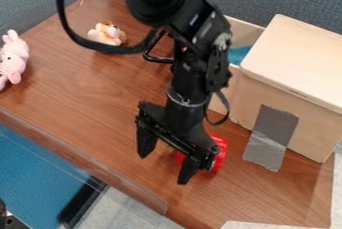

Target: Put red pepper on top of the drawer

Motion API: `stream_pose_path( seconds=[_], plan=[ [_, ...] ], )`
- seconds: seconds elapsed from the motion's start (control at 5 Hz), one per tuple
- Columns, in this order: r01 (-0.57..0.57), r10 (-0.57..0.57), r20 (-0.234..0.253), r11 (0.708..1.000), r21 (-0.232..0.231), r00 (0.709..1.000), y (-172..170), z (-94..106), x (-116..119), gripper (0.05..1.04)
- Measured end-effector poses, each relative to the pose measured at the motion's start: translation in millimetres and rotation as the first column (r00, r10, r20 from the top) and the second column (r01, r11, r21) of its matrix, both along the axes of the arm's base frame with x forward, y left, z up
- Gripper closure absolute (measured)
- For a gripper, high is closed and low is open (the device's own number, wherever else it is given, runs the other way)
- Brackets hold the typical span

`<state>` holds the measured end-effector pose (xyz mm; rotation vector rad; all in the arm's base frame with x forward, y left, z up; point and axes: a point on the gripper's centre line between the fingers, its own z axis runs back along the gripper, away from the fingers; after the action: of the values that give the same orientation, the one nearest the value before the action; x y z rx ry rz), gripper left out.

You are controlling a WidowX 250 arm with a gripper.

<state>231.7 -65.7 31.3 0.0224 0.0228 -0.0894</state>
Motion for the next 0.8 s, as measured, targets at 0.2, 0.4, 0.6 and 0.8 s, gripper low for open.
stream_pose_path(
  seconds=[0.2,0.4,0.6,0.8],
  plan=[
    [0.012,-0.012,0.018,1.000,-0.004,1.000,0,-0.6,1,0.085],
    [0.034,-0.034,0.027,0.999,-0.004,0.999,0,-0.4,2,0.085],
    [0.182,-0.172,0.133,0.981,-0.066,0.976,-10,17.3,6,0.085],
    [0.357,-0.328,0.237,0.930,-0.093,0.915,-11,40.5,13,0.085]
  ],
)
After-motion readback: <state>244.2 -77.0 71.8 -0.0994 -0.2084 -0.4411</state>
